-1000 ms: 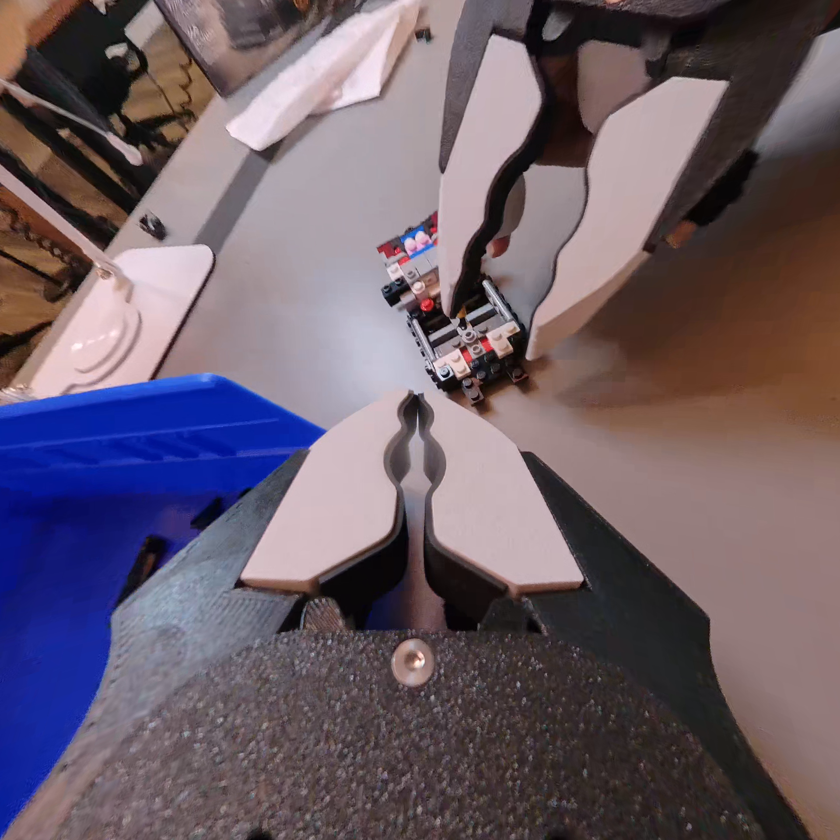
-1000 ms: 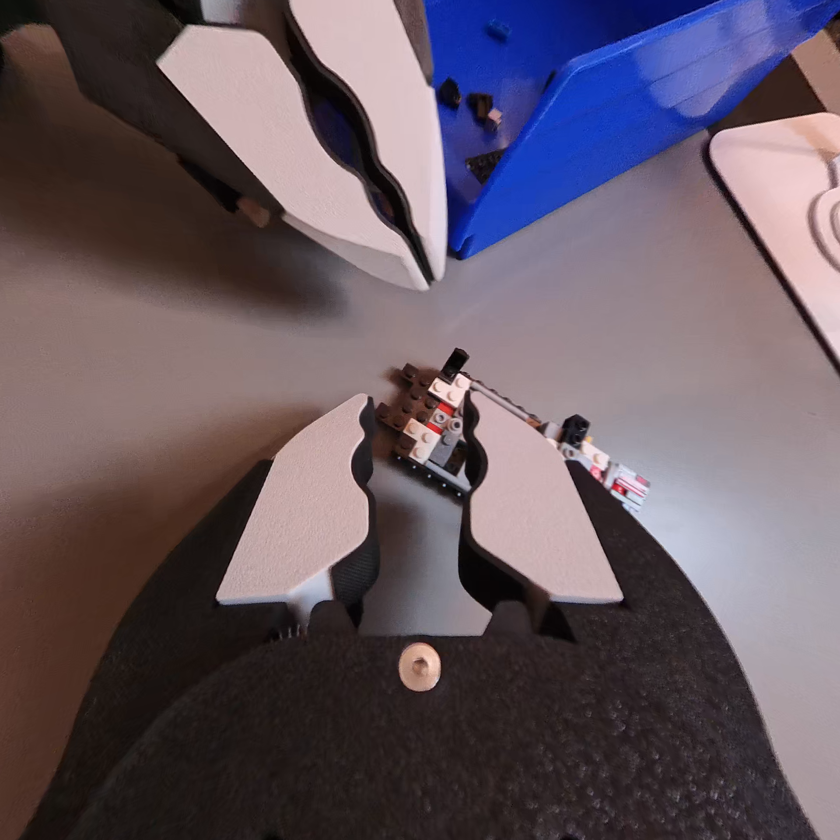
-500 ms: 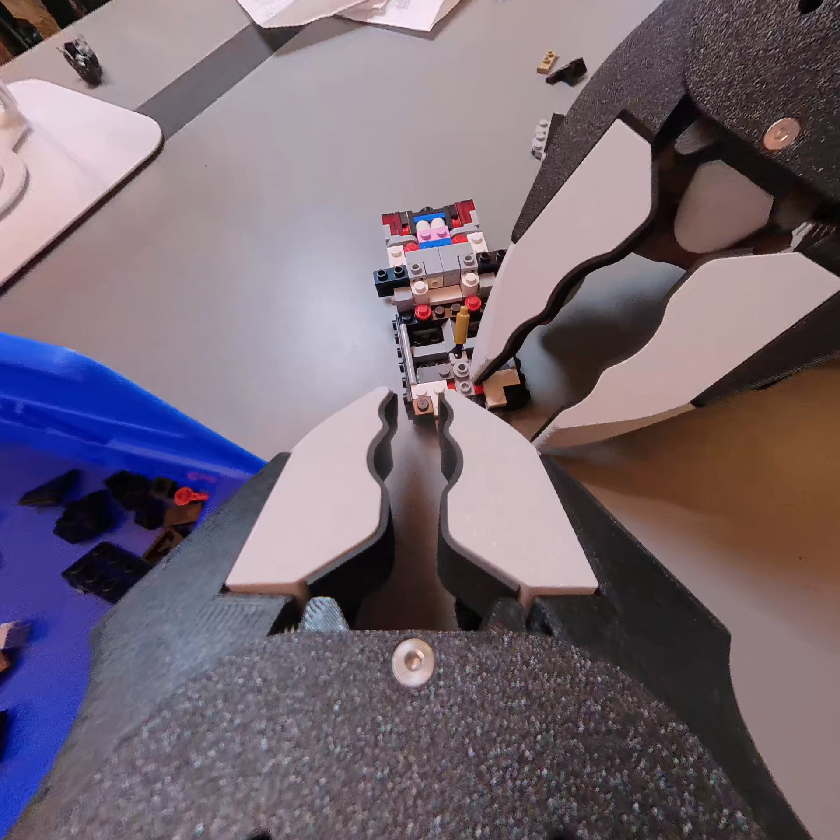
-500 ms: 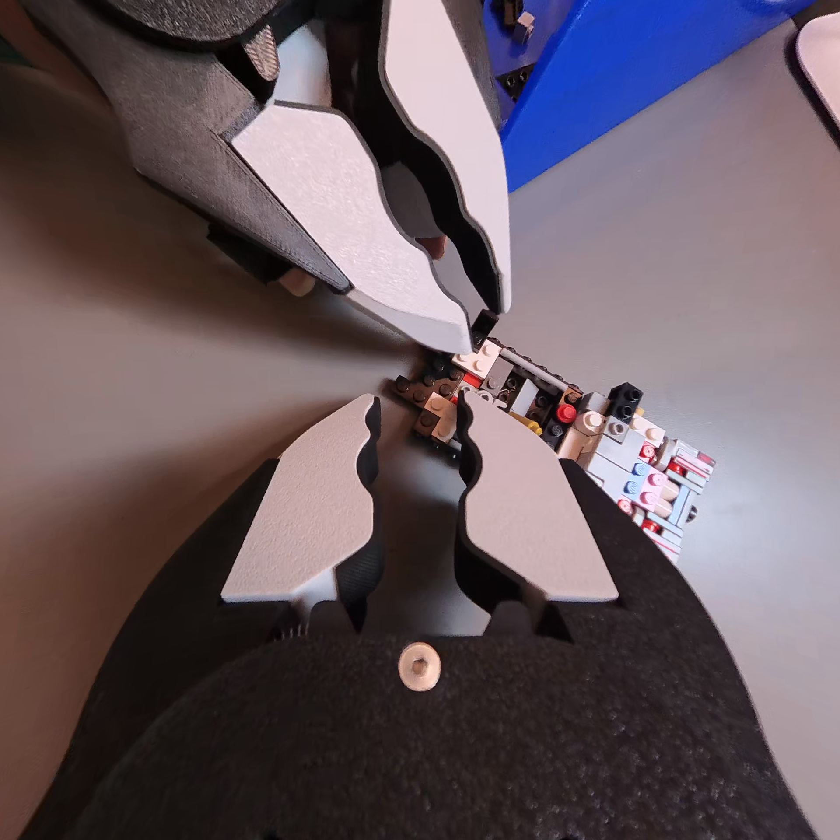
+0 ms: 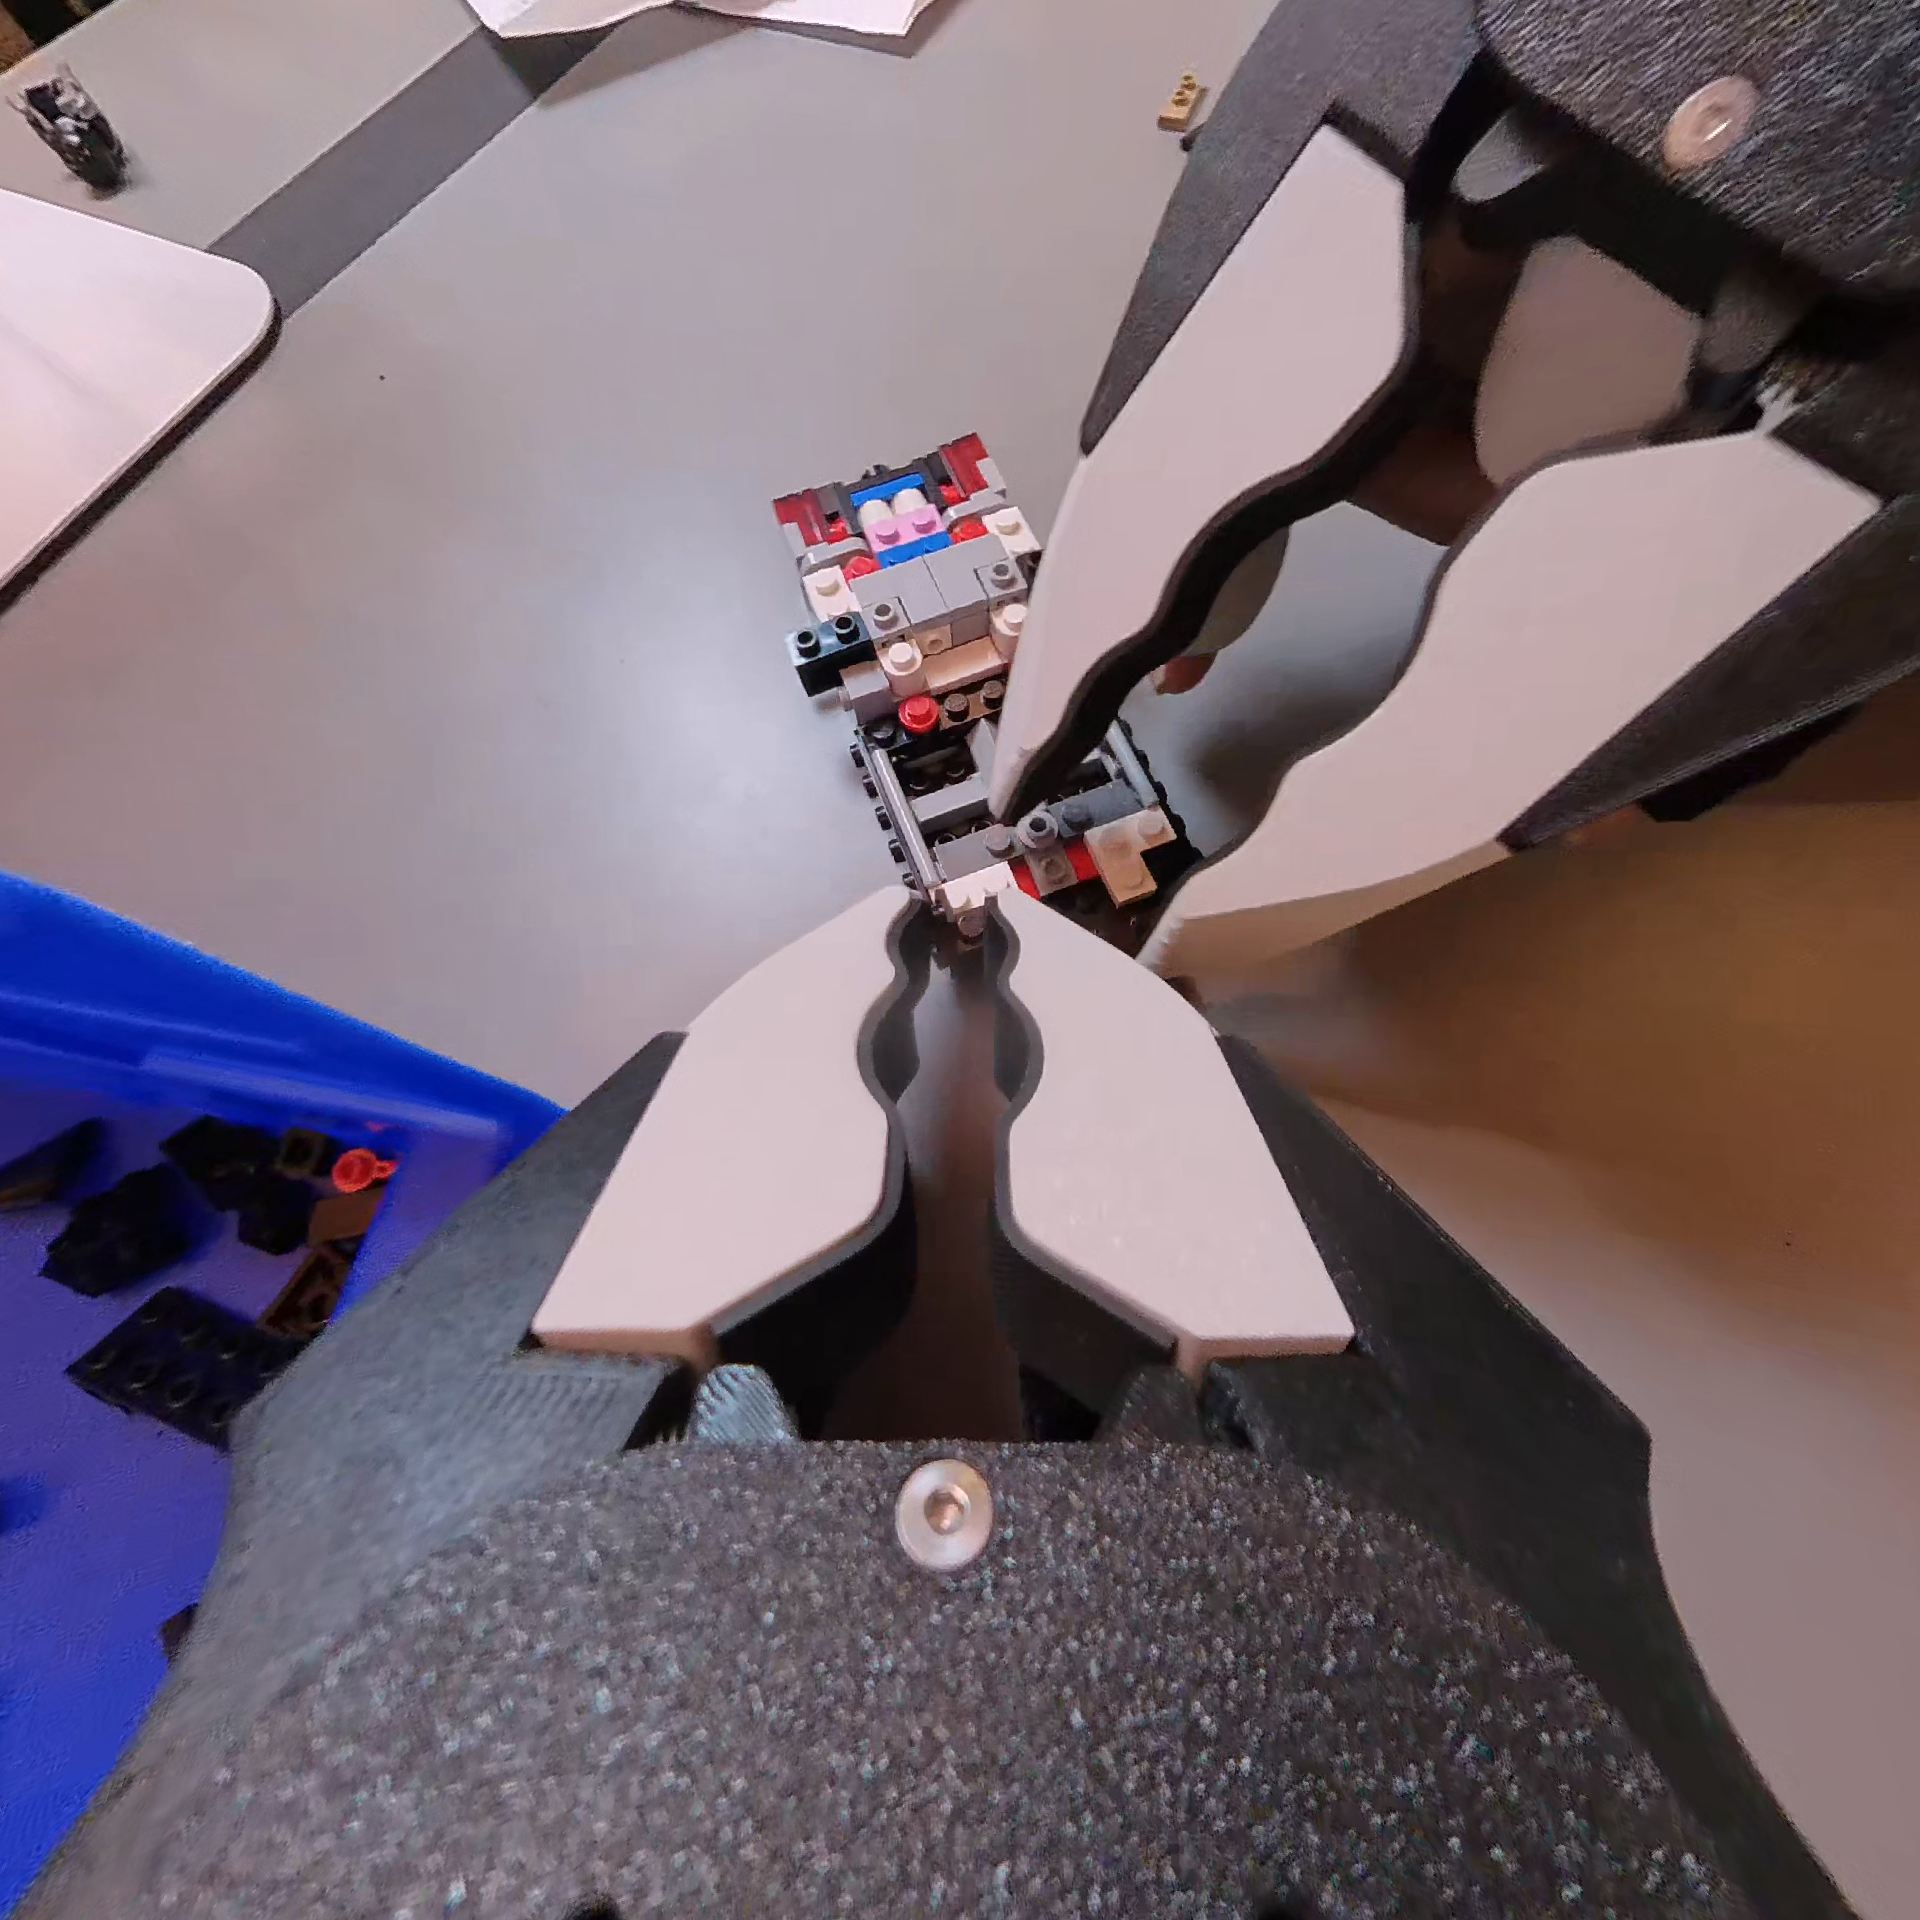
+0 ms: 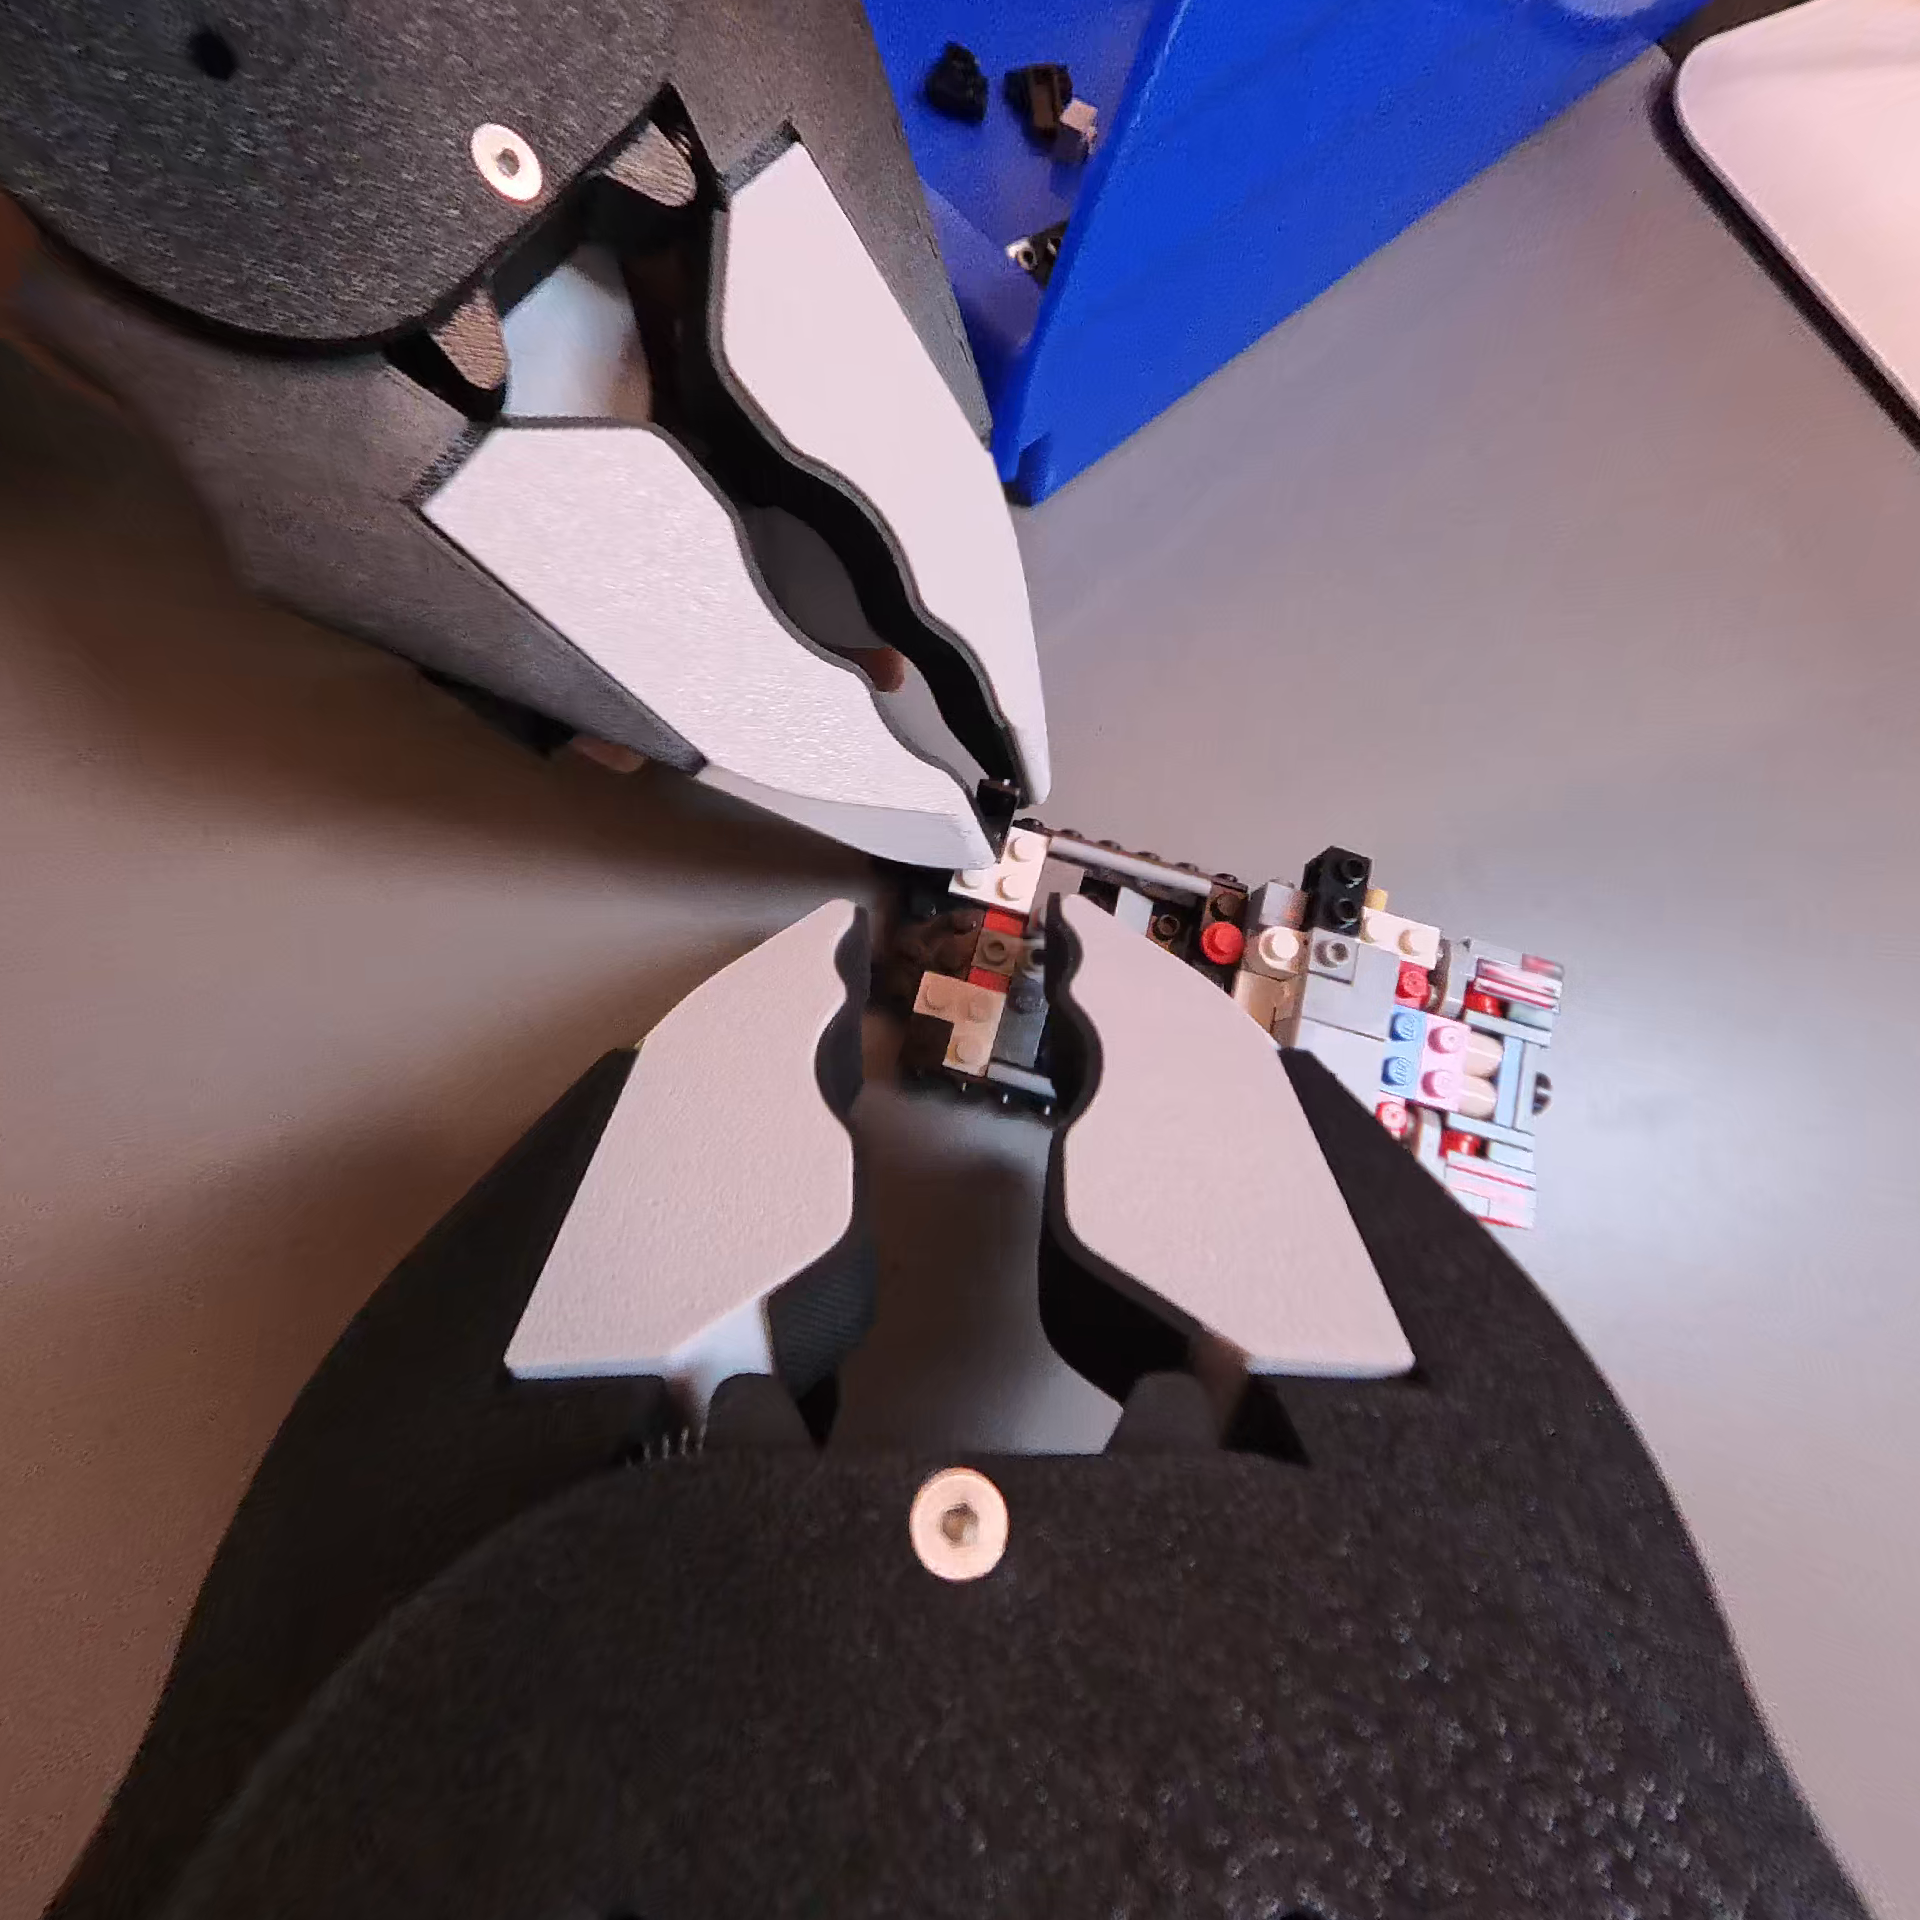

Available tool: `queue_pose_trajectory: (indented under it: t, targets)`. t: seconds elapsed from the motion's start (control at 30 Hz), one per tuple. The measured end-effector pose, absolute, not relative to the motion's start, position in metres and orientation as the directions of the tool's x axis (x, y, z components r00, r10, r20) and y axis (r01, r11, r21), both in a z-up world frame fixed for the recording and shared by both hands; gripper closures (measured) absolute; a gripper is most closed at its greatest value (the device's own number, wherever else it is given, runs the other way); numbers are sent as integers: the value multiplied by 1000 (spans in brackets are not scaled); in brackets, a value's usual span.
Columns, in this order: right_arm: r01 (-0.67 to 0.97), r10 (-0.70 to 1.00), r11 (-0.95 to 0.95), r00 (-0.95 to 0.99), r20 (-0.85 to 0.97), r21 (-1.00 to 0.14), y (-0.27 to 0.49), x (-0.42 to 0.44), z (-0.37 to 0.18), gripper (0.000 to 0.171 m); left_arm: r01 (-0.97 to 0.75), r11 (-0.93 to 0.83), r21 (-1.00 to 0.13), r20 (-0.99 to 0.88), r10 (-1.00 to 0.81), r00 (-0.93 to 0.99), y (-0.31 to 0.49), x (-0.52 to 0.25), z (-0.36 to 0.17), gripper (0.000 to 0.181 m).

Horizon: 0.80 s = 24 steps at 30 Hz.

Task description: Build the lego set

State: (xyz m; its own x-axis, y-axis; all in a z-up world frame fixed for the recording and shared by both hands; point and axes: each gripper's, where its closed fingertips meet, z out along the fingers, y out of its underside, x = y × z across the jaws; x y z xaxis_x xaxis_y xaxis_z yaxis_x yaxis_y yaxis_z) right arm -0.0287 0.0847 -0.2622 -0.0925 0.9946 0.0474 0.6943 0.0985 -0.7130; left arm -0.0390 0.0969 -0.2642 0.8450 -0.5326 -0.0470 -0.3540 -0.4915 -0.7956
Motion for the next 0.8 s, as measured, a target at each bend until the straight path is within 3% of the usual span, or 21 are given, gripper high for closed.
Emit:
queue_pose_trajectory:
  t: [0.47, 0.8]
  targets:
    - [710, 999, 43, -23, 38, -703, 88, -29, -270, 141, -394, -411, -822, -87, -593, 801, 92, -27, -252, 178]
    - [701, 999, 44, -18, 44, -711, 89, -29, -270, 141, -399, -457, -795, -78, -575, 814, 89, -34, -262, 178]
